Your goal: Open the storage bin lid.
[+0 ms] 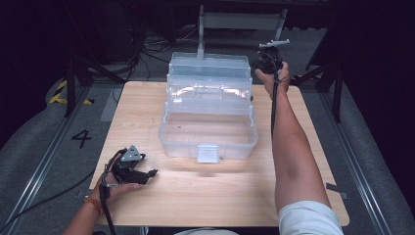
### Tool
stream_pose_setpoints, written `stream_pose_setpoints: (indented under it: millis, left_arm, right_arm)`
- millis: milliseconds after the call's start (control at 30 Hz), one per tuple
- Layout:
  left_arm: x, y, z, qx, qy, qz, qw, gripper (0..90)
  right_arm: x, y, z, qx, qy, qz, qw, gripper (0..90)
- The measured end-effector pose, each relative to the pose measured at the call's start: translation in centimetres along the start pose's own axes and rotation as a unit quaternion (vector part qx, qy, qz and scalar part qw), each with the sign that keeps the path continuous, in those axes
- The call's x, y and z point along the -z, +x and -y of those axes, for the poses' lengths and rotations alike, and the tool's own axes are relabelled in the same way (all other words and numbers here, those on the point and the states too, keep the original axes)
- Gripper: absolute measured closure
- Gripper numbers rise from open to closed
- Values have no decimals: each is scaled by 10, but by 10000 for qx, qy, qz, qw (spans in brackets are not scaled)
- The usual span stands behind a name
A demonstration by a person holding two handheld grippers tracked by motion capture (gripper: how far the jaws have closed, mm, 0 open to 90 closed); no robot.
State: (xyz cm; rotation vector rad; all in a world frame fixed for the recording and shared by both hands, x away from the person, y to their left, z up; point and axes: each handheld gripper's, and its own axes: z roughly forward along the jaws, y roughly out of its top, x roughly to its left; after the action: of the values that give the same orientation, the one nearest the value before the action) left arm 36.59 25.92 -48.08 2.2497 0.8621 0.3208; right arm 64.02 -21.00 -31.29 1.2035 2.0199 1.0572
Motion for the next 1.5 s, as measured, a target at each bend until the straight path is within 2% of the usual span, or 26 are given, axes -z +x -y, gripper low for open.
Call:
stream_pose_setpoints:
  millis: [367,667,900,933,1233,1500]
  left_arm:
    - [-1,0,0,-14,-20,-21,10000,207]
    - [-1,0,0,-10,-20,-24,10000,206]
    - [-1,0,0,-8,-20,-27,10000,206]
    - [-1,0,0,-9,-21,-28,10000,206]
    - [-1,0,0,29,-27,6,10000,205]
    - [-1,-1,0,28,-30,-17,10000,202]
  right_arm:
    - [31,6,10,83,-136,-20,9999,830]
    - [60,13,31,332,-173,-50,9993,828]
    - [72,18,43,433,-188,-124,9988,824]
    - [76,21,48,524,-164,-168,9984,820]
    - [92,32,65,821,-84,-253,9963,816]
    - [109,36,85,891,-73,-426,9951,807]
